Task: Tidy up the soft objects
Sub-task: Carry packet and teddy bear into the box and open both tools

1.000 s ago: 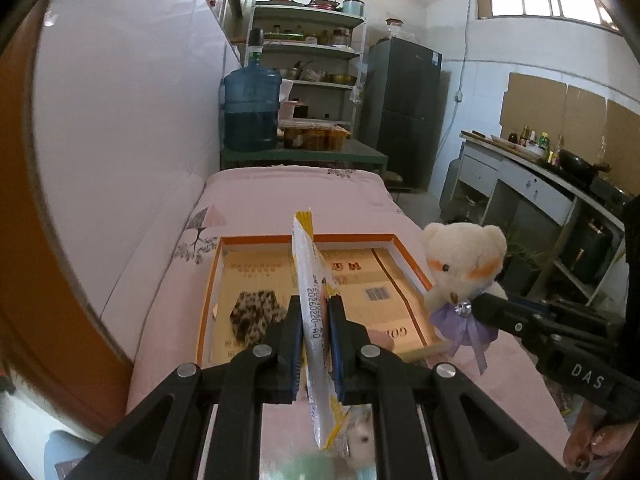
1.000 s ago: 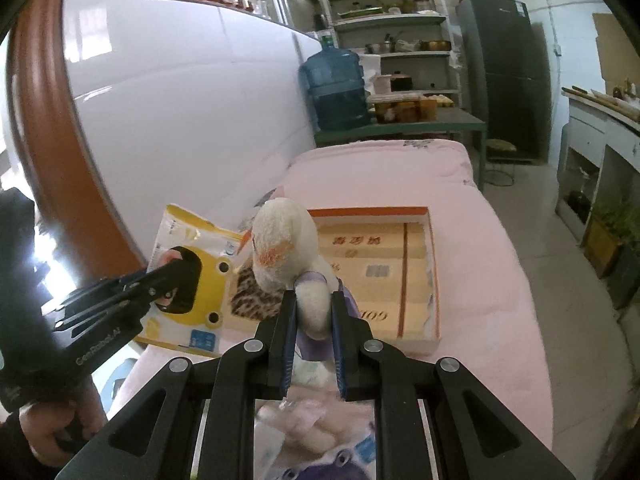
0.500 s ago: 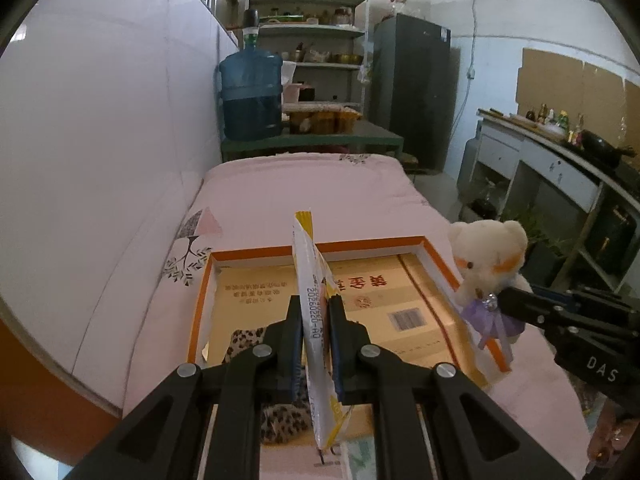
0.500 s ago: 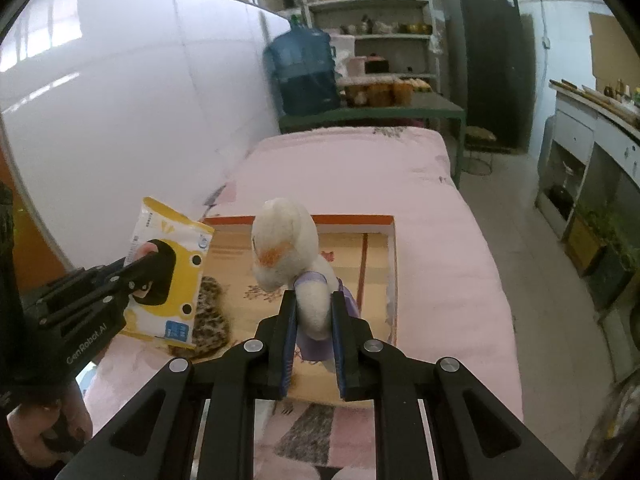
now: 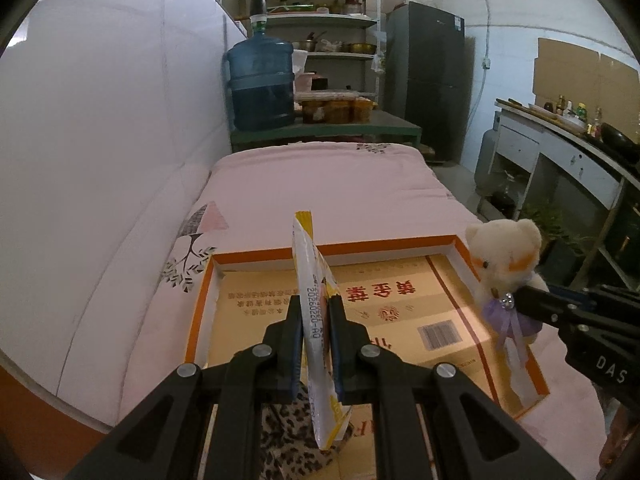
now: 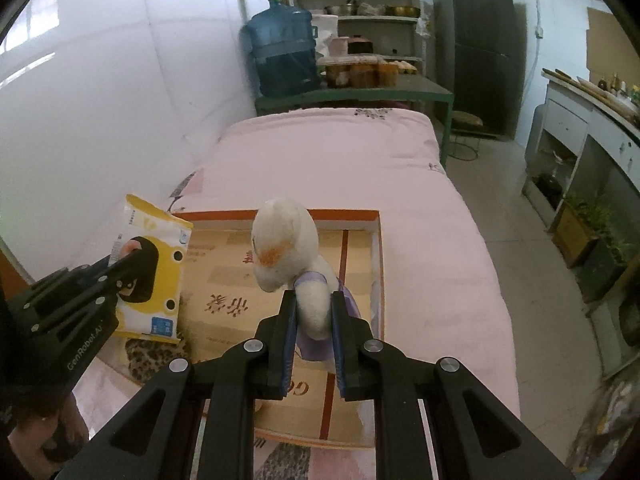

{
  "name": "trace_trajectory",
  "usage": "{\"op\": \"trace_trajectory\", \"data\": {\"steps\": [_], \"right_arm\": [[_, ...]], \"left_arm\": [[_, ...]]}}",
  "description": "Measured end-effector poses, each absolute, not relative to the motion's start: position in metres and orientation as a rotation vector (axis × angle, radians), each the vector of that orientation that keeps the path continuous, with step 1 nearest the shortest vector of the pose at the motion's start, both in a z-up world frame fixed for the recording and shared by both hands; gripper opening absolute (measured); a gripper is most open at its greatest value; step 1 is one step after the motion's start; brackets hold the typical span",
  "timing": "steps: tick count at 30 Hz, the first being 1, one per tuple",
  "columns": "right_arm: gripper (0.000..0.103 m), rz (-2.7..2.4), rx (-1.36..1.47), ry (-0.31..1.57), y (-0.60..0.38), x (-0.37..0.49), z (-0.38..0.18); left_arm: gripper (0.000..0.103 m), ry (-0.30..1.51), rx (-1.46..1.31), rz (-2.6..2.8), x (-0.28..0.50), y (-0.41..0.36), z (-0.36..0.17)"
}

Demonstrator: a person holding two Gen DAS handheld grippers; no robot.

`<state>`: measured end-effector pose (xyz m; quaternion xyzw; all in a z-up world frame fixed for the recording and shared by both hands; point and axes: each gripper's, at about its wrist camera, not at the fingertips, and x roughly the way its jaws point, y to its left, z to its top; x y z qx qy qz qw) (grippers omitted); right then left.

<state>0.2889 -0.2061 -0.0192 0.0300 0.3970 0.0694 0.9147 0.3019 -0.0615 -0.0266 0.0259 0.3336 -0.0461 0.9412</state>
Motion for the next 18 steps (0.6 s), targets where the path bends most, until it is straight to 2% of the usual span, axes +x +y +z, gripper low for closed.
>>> {"op": "trace_trajectory", "data": {"steps": [18], "right_arm": [[0.016,0.068,-0.028,0.885,-0.196,0.319,-0.051]], "left_arm": [[0.012,0.753,0.032,-0.1,0.323,-0.055,-0.056]]}}
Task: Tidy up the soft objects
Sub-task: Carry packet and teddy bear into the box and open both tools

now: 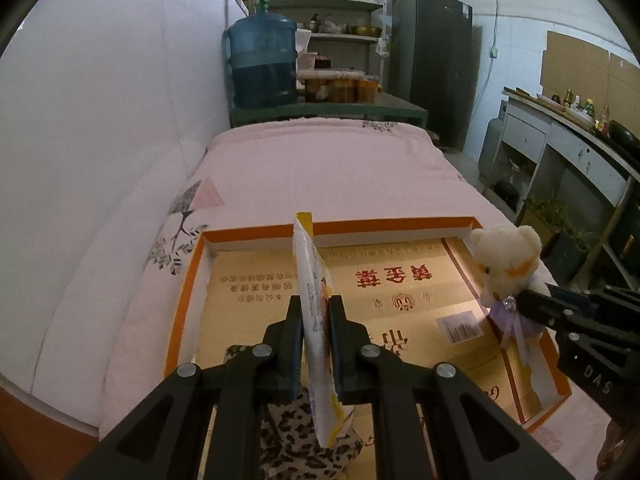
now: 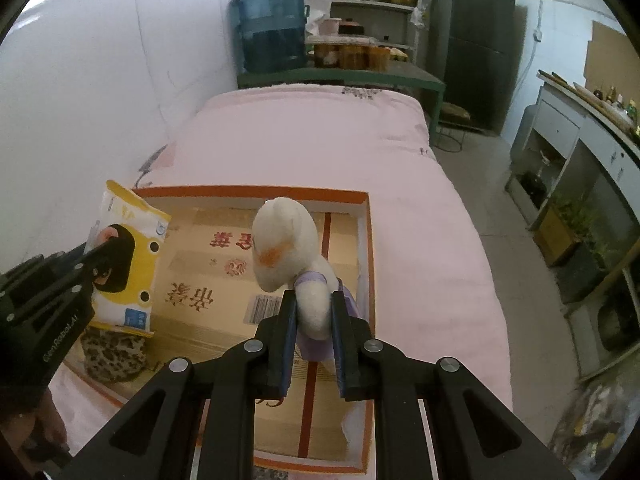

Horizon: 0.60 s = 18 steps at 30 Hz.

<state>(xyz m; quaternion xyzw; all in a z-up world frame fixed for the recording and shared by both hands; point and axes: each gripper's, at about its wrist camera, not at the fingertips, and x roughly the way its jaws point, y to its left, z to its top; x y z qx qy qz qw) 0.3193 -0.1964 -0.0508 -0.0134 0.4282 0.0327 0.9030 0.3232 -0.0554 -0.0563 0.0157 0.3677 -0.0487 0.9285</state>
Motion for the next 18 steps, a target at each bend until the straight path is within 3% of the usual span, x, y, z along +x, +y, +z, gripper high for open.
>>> {"op": "trace_trajectory", "data": {"steps": [18], "right_arm": [[0.023,0.077,-0.107,0.923,-0.168,0.328,-0.076]], "left_arm": [[0.015,0.804,-0.081,-0.174,0.326,-0.039,-0.066]]}}
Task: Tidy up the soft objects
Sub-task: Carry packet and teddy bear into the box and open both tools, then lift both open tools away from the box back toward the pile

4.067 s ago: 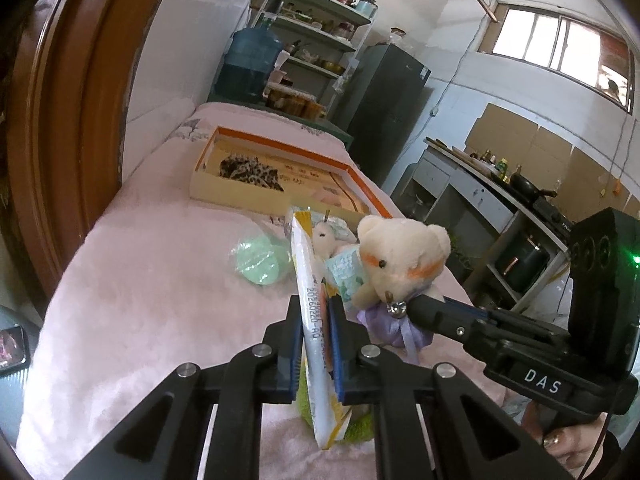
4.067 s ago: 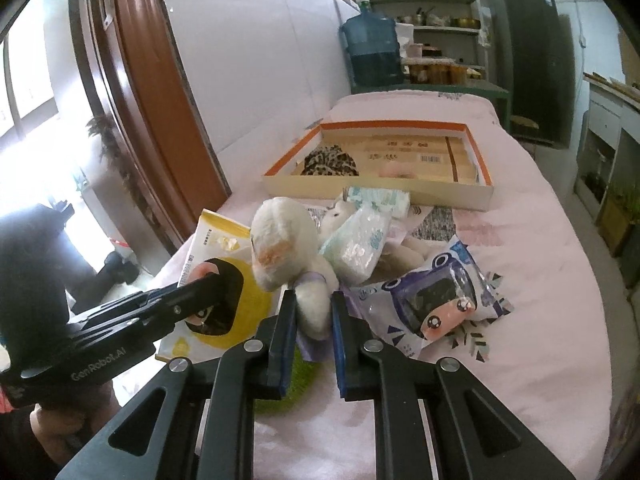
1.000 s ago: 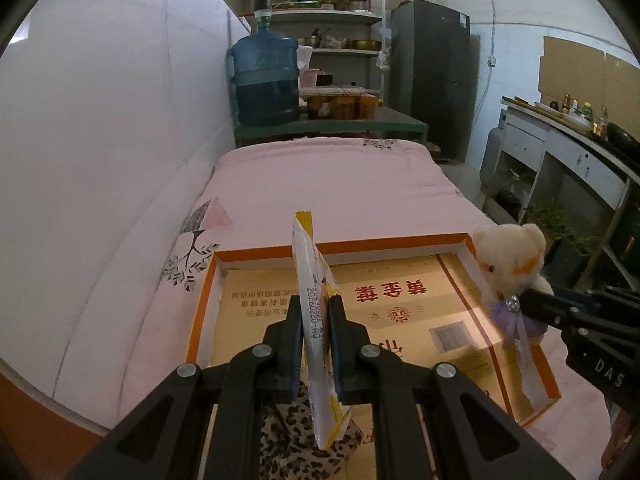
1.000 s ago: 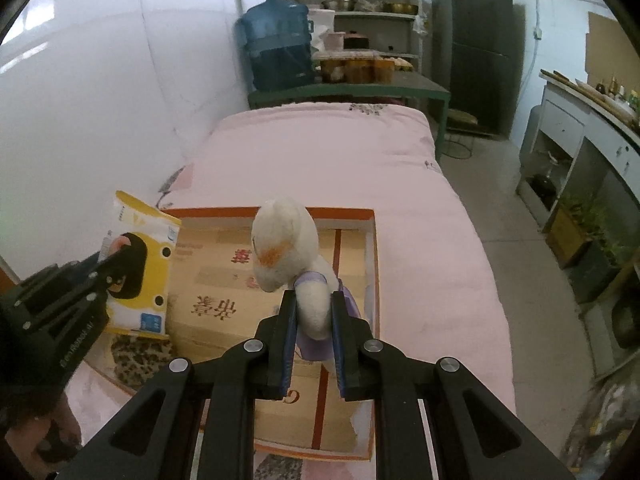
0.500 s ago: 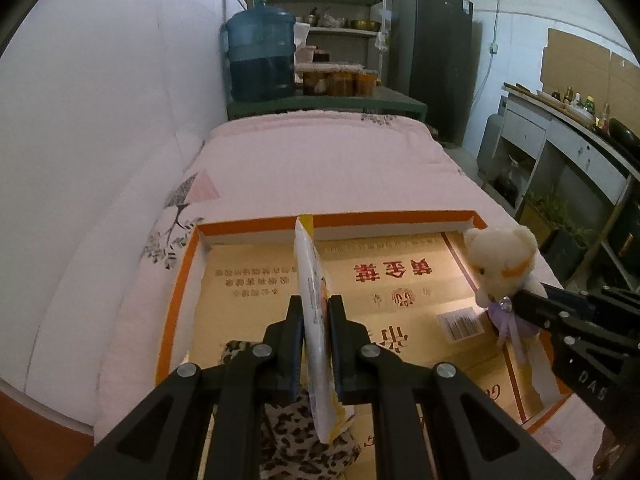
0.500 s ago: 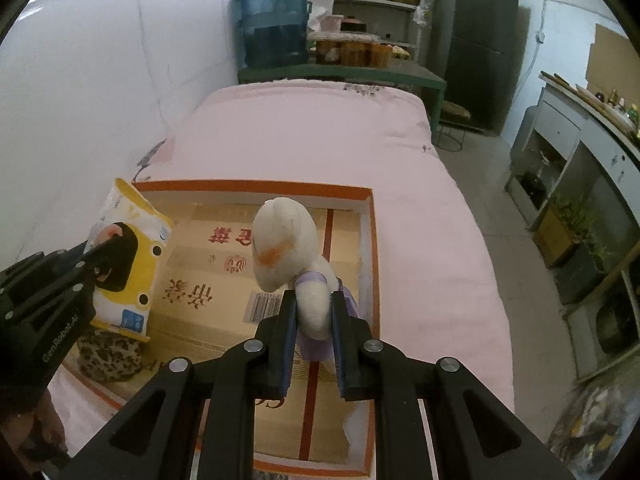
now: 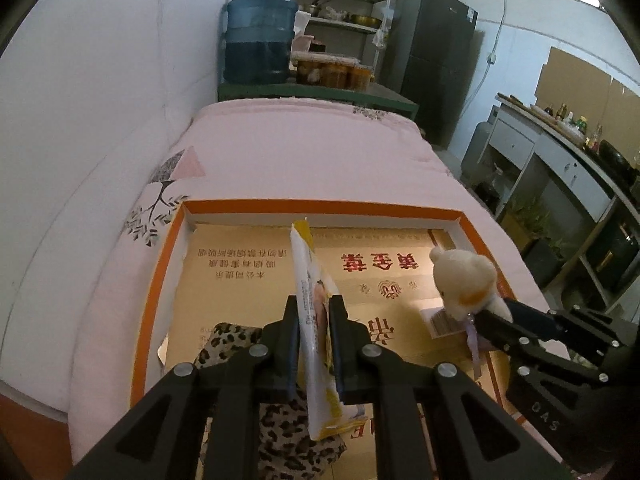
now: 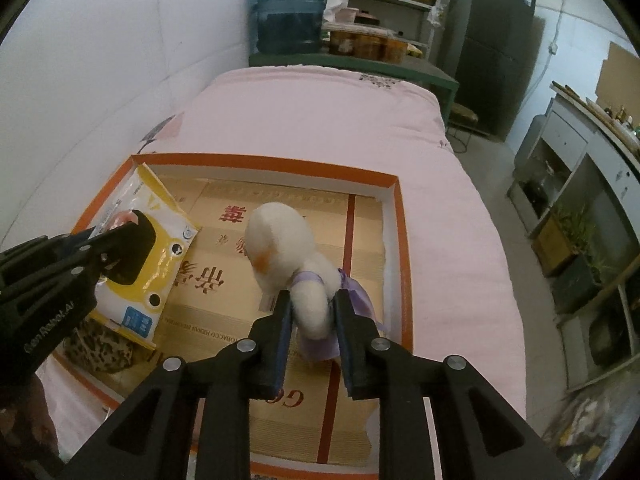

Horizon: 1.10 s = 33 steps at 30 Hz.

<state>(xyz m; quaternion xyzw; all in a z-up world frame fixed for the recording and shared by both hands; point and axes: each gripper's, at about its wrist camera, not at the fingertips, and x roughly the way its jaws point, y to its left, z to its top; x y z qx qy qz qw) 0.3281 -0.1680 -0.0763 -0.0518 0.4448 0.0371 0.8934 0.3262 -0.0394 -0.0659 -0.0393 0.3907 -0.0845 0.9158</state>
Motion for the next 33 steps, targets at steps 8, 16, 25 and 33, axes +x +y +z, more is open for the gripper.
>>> {"op": "trace_trajectory", "data": {"steps": [8,16,25,33], "right_arm": [[0.043,0.072,-0.071,0.933,-0.174,0.323,-0.078],[0.056,0.083,-0.011,0.909,-0.181,0.308,-0.067],[0.059,0.111,0.044,0.858,-0.183,0.276,-0.043],[0.059,0.127,0.047,0.814,-0.175,0.243,-0.026]], "left_arm": [[0.05,0.76,-0.069,-0.183,0.312,-0.038,-0.053],[0.058,0.718,-0.058,-0.16,0.294,-0.036,-0.038],[0.065,0.689,-0.036,-0.155,0.274,-0.032,-0.027],[0.065,0.676,-0.034,-0.154,0.253,-0.03,-0.019]]}}
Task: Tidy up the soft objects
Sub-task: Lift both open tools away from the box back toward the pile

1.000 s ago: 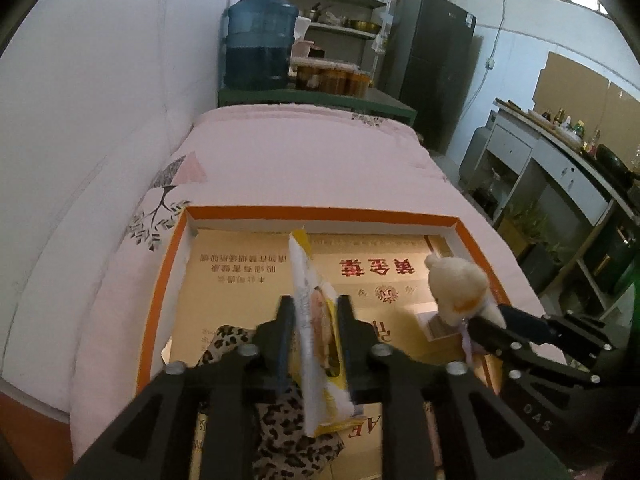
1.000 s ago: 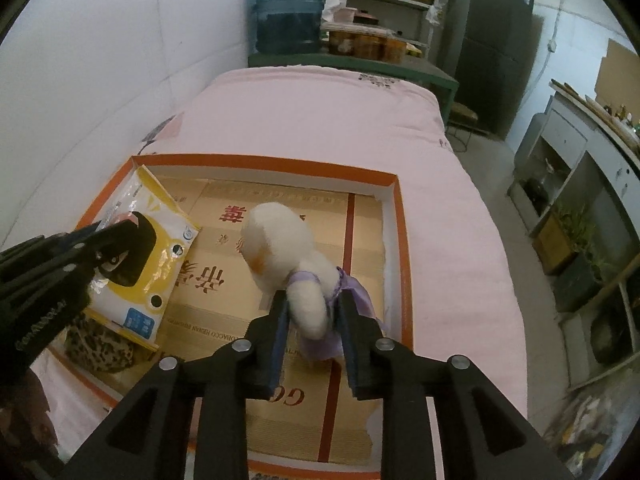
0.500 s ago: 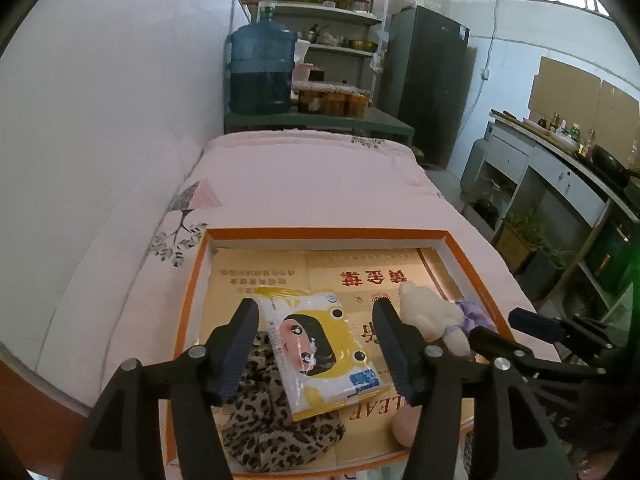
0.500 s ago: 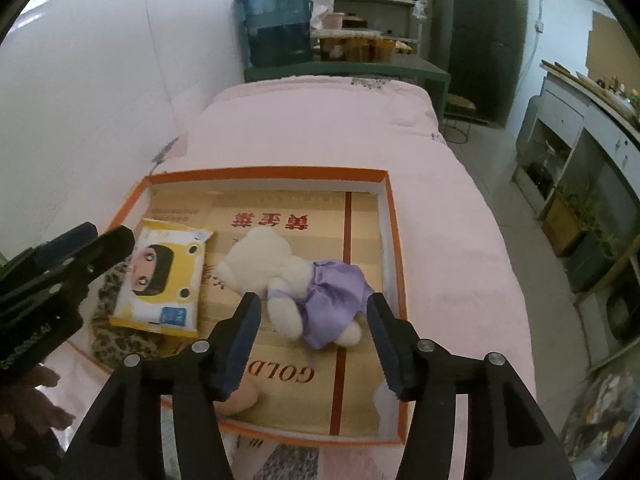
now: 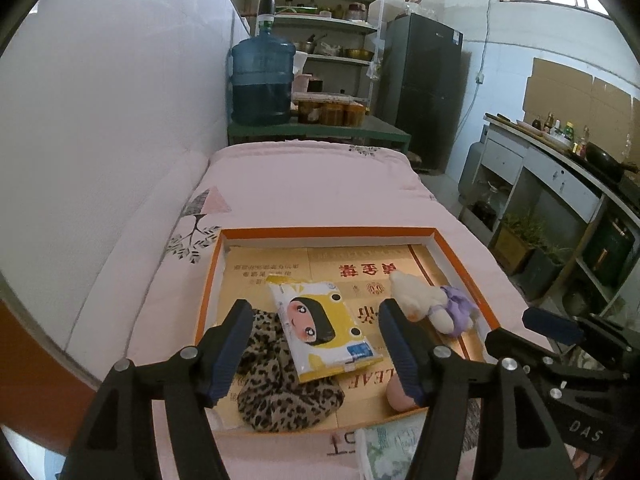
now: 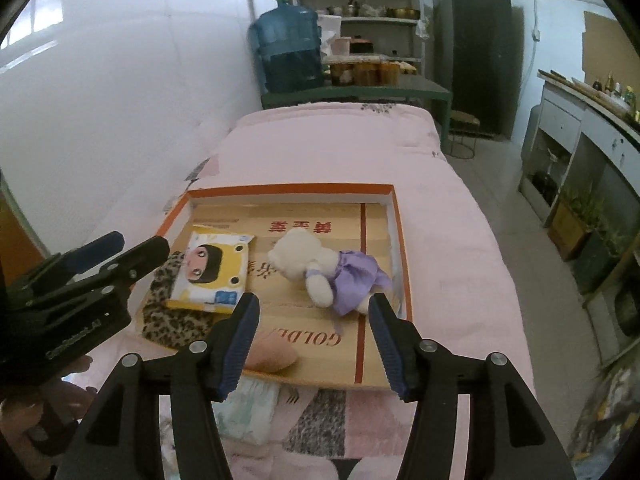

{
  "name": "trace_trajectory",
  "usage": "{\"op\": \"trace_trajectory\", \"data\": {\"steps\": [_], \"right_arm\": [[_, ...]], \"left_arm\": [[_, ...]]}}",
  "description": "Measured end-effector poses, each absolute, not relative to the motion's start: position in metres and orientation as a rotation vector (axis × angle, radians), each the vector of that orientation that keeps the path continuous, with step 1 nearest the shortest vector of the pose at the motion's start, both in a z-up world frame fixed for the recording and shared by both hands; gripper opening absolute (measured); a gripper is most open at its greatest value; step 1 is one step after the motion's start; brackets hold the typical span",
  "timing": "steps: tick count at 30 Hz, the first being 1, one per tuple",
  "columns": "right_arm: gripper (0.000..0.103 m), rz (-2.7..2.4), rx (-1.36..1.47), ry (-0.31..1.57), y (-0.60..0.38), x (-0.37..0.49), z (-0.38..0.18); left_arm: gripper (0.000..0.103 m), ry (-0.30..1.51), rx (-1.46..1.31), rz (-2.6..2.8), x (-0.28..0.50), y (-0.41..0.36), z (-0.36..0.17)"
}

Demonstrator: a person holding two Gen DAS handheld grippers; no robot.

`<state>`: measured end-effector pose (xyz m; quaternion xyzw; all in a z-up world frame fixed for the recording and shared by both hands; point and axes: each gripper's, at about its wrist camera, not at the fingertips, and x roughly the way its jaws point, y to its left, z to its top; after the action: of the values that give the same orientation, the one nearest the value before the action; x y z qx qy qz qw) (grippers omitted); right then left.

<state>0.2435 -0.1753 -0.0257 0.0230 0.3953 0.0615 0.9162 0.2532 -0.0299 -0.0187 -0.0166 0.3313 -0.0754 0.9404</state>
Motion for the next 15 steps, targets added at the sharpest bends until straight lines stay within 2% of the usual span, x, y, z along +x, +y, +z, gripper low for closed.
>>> {"op": "trace_trajectory", "data": {"steps": [15], "right_arm": [[0.059,0.143,0.063,0.788,-0.163,0.195,-0.013]], "left_arm": [[0.065,0.658,-0.027,-0.157,0.201,-0.024,-0.009]]}}
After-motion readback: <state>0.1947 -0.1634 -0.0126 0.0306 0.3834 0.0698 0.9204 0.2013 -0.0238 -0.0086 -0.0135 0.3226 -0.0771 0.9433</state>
